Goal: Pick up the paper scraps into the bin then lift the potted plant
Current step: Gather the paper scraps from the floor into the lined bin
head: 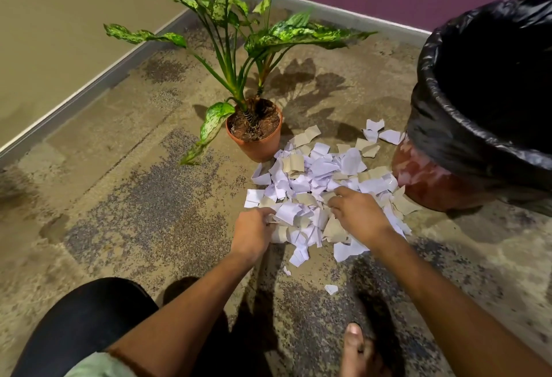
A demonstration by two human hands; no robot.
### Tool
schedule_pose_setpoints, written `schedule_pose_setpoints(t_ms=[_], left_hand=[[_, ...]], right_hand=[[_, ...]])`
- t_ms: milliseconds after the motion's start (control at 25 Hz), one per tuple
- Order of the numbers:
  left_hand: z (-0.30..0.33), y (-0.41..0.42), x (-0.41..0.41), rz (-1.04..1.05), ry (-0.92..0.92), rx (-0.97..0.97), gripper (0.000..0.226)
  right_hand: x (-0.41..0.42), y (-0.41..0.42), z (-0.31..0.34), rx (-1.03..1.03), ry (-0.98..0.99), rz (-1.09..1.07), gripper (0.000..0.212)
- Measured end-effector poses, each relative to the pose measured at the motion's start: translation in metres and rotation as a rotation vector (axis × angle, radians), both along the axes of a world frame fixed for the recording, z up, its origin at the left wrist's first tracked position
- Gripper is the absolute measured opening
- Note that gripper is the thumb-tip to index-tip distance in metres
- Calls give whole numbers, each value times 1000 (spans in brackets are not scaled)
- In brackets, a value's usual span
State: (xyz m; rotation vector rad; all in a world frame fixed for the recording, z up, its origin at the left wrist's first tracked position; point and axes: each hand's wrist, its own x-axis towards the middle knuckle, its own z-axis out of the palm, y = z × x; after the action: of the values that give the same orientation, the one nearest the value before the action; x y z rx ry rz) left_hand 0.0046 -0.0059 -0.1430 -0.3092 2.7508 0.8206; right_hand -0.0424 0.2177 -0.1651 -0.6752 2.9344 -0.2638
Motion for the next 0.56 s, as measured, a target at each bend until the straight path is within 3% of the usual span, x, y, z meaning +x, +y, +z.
schedule_pose_setpoints(t_ms=[200,560], left_hand=[[39,16,-21,-68,111,-13,21],[130,108,-56,-189,409,268,22]], right_hand=[[9,14,34,-199,158,-50,16],[13,54,156,-321,426,-182,13]])
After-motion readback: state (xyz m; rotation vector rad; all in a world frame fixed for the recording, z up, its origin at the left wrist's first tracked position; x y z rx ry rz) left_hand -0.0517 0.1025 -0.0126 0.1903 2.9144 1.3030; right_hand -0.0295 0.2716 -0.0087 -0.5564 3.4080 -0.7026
